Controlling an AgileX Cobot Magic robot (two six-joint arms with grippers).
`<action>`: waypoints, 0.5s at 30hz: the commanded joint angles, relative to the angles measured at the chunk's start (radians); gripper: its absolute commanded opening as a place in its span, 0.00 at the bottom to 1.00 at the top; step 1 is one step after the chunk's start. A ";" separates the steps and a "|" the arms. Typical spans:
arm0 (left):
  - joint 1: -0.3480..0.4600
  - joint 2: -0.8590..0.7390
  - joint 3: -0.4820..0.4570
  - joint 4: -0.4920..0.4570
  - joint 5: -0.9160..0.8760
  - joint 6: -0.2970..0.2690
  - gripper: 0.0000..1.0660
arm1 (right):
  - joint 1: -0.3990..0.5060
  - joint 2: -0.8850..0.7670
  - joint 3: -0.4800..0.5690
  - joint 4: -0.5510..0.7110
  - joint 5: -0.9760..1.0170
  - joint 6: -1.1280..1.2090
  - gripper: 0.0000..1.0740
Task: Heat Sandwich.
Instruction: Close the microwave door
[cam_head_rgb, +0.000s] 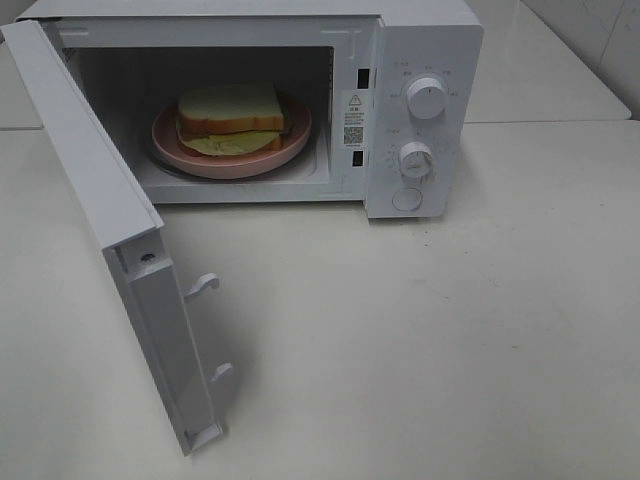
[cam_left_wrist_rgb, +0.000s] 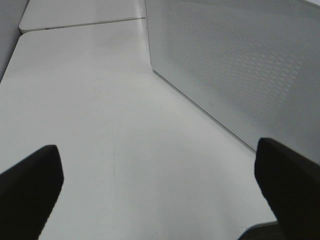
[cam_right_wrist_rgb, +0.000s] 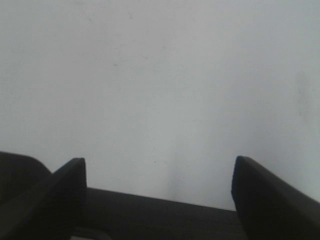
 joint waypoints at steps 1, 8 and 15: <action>-0.004 -0.027 0.003 -0.005 -0.011 0.003 0.95 | -0.064 -0.080 0.016 0.004 -0.024 -0.008 0.71; -0.004 -0.027 0.003 -0.005 -0.011 0.003 0.95 | -0.137 -0.249 0.016 0.004 -0.024 -0.010 0.71; -0.004 -0.027 0.003 -0.005 -0.011 0.003 0.95 | -0.137 -0.359 0.016 0.004 -0.024 -0.010 0.71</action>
